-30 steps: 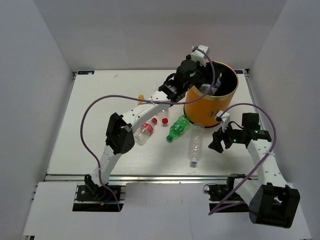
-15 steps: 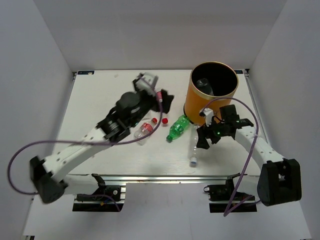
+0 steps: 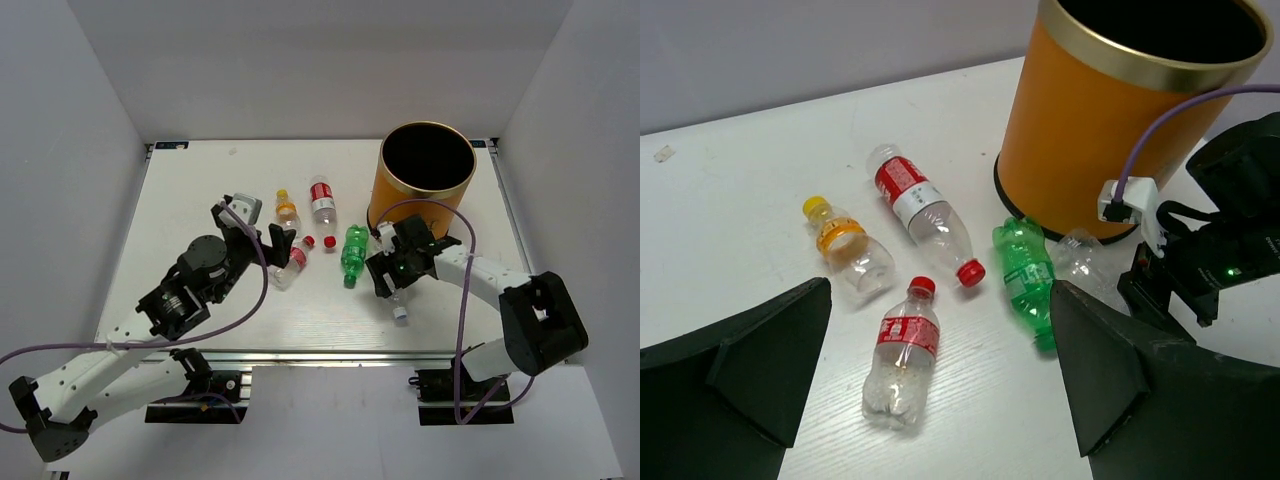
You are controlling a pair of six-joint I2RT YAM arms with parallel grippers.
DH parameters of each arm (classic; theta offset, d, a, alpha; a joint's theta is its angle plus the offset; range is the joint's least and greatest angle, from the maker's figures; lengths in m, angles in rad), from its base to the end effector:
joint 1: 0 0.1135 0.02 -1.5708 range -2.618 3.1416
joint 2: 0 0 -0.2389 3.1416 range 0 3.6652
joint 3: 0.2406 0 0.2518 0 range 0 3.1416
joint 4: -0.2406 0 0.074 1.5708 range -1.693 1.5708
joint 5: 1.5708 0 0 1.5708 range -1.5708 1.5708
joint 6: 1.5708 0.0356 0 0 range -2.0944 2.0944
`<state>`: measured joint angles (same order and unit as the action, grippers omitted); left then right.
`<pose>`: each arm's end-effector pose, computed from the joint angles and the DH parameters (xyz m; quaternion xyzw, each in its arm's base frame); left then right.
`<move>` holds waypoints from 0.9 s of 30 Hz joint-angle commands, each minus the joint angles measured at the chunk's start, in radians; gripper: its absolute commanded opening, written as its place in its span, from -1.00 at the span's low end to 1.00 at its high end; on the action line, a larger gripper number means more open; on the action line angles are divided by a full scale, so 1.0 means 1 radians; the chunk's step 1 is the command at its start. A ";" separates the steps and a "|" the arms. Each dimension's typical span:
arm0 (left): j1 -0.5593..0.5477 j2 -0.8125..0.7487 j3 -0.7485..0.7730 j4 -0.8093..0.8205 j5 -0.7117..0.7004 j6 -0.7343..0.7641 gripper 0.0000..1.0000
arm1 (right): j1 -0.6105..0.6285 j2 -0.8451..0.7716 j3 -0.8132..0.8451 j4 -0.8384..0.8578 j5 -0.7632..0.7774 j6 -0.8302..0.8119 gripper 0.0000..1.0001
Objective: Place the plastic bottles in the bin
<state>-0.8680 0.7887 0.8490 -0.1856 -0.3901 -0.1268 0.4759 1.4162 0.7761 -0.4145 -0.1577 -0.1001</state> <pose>0.1384 -0.1425 0.3443 0.1470 0.7322 -0.1819 0.6396 0.2366 0.1282 0.1567 -0.2930 0.9185 0.1223 0.2357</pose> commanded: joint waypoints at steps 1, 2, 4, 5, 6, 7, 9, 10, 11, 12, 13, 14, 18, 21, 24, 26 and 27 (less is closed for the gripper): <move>-0.003 -0.005 -0.016 -0.049 -0.006 0.009 0.99 | 0.053 0.029 0.022 0.049 0.093 0.019 0.79; -0.003 0.024 -0.016 -0.049 -0.006 -0.003 0.99 | 0.061 0.036 0.022 0.051 0.108 0.008 0.79; -0.003 0.069 -0.016 -0.086 -0.006 -0.022 0.99 | 0.090 0.061 0.029 0.051 0.116 -0.010 0.72; -0.003 0.093 -0.002 -0.097 -0.006 -0.033 0.99 | 0.096 0.070 0.031 0.049 0.115 -0.015 0.63; 0.006 0.150 0.010 -0.109 -0.006 -0.059 0.99 | 0.111 0.076 0.035 0.045 0.113 -0.021 0.49; 0.006 0.179 0.010 -0.121 0.016 -0.059 0.99 | 0.112 0.084 0.040 0.039 0.110 -0.029 0.29; 0.015 0.281 0.048 -0.162 0.048 -0.059 0.99 | 0.124 0.086 0.054 0.008 0.090 -0.038 -0.23; 0.015 0.317 0.064 -0.210 0.048 -0.059 0.99 | 0.127 0.079 0.054 0.008 0.087 -0.047 -0.35; 0.015 0.352 0.093 -0.233 0.048 -0.048 0.99 | 0.128 0.041 0.051 0.003 0.078 -0.058 -0.51; 0.015 0.383 0.107 -0.259 0.036 -0.048 0.99 | 0.130 0.027 0.048 -0.001 0.078 -0.079 -0.52; 0.015 0.439 0.117 -0.297 0.025 -0.048 0.99 | 0.138 -0.009 0.049 -0.018 0.070 -0.090 -0.57; 0.015 0.464 0.131 -0.311 0.025 -0.048 0.99 | 0.139 -0.043 0.058 -0.050 0.060 -0.116 -0.65; 0.024 0.569 0.153 -0.360 -0.016 -0.057 0.99 | 0.147 -0.198 0.133 -0.185 -0.109 -0.228 -0.76; 0.024 0.615 0.174 -0.361 -0.039 -0.057 0.99 | 0.147 -0.289 0.236 -0.283 -0.193 -0.259 -0.79; 0.035 0.656 0.194 -0.370 -0.061 -0.068 0.99 | 0.144 -0.345 0.392 -0.358 -0.236 -0.268 -0.79; 0.035 0.722 0.228 -0.406 -0.075 -0.089 0.99 | 0.142 -0.370 0.497 -0.356 -0.244 -0.254 -0.79; 0.044 0.742 0.237 -0.416 -0.084 -0.100 0.99 | 0.139 -0.379 0.523 -0.351 -0.243 -0.244 -0.79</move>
<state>-0.8379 1.4963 1.0370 -0.5560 -0.4290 -0.1944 0.6174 1.0752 1.2037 -0.7139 -0.3332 -0.3302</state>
